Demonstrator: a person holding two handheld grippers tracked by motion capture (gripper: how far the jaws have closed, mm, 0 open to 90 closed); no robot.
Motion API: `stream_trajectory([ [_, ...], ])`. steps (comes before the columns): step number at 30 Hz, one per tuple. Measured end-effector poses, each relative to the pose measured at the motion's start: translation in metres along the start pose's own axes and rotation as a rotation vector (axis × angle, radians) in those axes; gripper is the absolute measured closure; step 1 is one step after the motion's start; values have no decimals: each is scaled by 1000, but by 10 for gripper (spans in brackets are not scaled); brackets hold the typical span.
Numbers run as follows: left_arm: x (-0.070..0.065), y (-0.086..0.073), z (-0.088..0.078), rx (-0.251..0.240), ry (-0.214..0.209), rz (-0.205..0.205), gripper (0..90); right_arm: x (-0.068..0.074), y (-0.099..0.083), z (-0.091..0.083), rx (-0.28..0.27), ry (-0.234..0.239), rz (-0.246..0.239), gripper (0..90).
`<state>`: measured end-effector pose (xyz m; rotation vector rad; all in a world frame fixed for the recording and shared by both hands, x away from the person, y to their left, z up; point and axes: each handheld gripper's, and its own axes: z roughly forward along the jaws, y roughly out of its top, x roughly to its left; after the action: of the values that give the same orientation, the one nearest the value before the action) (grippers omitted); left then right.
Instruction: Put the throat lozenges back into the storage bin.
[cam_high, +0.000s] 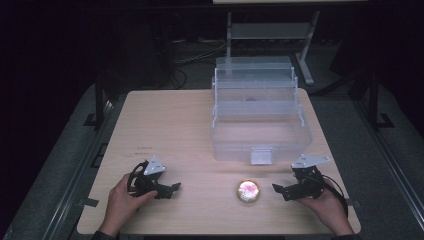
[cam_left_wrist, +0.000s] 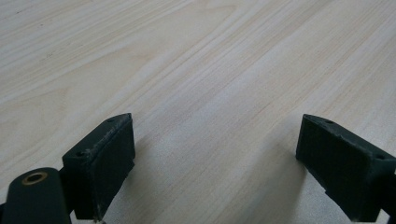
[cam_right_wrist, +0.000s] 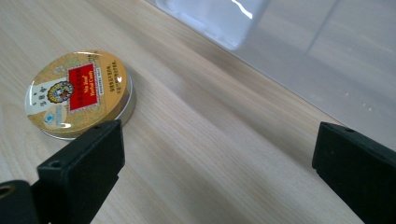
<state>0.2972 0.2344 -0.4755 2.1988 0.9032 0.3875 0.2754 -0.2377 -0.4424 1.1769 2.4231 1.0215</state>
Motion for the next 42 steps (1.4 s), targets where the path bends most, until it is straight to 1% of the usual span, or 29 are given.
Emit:
stream_trajectory([
  [10, 0, 0, 0, 0, 0, 0, 109, 6, 7, 5, 13, 21, -34, 19],
  [23, 0, 0, 0, -1, -1, -4, 109, 15, 15, 11, 28, 48, -56, 20],
  [28, 0, 0, 0, 0, 0, -4, 109, 19, 19, 15, 32, 60, -74, 19],
  [42, 0, 0, 0, 0, 1, -1, 109, 26, 28, 21, 39, 80, -100, 19],
])
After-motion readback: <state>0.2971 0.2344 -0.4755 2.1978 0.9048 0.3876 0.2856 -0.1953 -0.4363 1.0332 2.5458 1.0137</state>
